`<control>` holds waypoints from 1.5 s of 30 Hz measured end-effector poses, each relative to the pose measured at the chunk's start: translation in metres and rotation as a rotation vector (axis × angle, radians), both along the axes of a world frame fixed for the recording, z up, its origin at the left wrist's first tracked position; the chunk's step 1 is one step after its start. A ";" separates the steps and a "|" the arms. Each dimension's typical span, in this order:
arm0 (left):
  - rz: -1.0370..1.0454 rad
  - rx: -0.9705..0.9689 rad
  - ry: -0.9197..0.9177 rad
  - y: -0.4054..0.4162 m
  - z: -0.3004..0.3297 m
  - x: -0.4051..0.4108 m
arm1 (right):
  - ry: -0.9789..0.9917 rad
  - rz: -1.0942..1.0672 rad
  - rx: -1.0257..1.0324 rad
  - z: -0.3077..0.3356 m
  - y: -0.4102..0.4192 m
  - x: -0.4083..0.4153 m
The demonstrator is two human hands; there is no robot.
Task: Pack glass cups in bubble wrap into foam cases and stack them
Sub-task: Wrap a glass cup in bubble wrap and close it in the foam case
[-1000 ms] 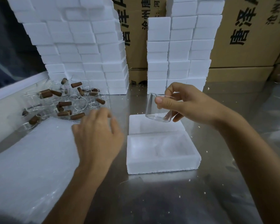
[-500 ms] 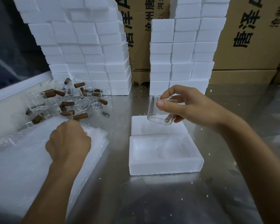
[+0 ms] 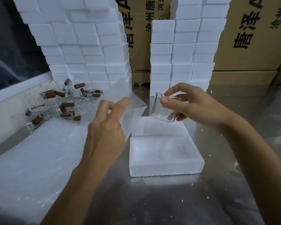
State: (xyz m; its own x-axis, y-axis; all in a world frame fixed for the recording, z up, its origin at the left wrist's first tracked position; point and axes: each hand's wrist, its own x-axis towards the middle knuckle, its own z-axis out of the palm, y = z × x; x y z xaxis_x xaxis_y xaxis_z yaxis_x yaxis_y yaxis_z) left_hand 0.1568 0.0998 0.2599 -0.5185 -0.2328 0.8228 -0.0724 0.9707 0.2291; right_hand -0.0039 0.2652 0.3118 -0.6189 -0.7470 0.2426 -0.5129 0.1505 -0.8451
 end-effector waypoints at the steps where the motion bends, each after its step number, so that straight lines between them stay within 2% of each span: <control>1: -0.022 0.027 -0.021 0.001 -0.001 0.000 | -0.001 -0.004 -0.002 0.000 0.000 0.000; 6: -0.055 0.288 -0.052 0.009 -0.007 -0.003 | -0.002 -0.009 -0.013 0.002 0.000 0.002; 12: 0.224 0.404 -0.094 0.007 -0.009 -0.002 | -0.122 -0.013 -0.092 0.003 -0.003 0.007; 15: 0.239 0.362 -0.147 0.006 -0.006 -0.001 | -0.254 -0.001 -0.180 0.005 -0.004 0.012; 18: 0.156 0.283 -0.177 0.008 -0.005 0.000 | -0.349 -0.002 -0.218 0.006 -0.006 0.016; 22: 0.122 0.240 -0.223 0.012 -0.005 -0.001 | -0.574 0.032 -0.317 0.010 -0.009 0.021; 25: 0.150 0.199 -0.201 0.013 -0.006 -0.002 | -0.713 0.159 -0.365 0.010 -0.012 0.024; 29: 0.191 0.161 -0.153 0.016 -0.004 -0.001 | -0.769 0.342 -0.342 0.006 -0.016 0.037; 32: 0.209 0.210 -0.173 0.019 -0.006 -0.001 | -0.810 0.468 -0.285 0.001 -0.027 0.050; 34: 0.175 0.356 -0.177 0.018 -0.009 -0.002 | -0.817 0.505 -0.259 -0.007 -0.037 0.061; 38: 0.068 0.581 -0.134 0.012 -0.014 -0.008 | -0.729 0.387 -0.247 -0.023 -0.052 0.072; 42: -0.068 0.461 -0.128 0.010 -0.014 -0.008 | -0.770 0.253 -0.223 -0.032 -0.050 0.063; 45: -0.157 0.500 -0.115 0.006 -0.017 -0.009 | -0.778 0.214 -0.193 -0.033 -0.050 0.056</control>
State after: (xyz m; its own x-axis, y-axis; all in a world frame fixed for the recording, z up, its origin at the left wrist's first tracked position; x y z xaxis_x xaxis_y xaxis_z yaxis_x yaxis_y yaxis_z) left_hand 0.1475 0.1061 0.2431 -0.6585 -0.4947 0.5672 0.0127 0.7462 0.6656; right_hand 0.0517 0.2155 0.2784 -0.5119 -0.8570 -0.0603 0.2277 -0.0676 -0.9714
